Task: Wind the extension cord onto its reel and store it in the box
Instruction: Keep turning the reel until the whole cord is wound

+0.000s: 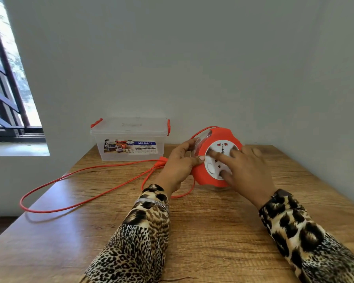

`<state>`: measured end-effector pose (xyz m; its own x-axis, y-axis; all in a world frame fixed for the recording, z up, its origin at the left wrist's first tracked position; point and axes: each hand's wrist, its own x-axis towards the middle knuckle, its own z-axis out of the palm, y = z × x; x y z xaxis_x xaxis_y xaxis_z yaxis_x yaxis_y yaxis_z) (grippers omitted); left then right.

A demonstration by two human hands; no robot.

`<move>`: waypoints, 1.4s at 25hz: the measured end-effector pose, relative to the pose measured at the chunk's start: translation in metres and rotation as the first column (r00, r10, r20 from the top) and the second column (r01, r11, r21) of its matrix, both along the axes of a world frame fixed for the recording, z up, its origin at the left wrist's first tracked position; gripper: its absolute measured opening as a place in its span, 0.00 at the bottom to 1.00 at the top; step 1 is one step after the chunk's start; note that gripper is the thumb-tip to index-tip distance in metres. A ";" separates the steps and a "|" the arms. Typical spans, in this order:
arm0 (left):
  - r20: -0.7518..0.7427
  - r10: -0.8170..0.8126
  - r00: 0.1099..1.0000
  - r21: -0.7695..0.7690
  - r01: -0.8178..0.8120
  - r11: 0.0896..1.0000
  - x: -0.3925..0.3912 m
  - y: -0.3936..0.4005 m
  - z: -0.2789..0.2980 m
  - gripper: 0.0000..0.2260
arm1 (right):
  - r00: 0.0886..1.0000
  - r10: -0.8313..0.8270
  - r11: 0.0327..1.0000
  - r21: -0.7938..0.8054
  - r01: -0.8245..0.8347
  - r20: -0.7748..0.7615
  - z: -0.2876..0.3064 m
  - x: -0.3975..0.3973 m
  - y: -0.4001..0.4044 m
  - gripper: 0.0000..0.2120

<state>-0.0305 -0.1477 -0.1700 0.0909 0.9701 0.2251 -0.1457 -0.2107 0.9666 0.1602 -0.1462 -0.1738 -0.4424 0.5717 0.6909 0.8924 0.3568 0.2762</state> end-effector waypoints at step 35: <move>-0.071 0.001 0.997 0.032 0.001 0.999 0.003 0.006 0.000 0.24 | 0.980 0.113 0.976 -0.203 -0.079 0.163 0.015 0.008 -0.005 0.28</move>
<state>-0.0270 -0.1420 -0.1701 0.1078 0.9625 0.2491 -0.0769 -0.2417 0.9673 0.1686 -0.1512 -0.1583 -0.6044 0.6365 0.4792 0.7963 0.5004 0.3398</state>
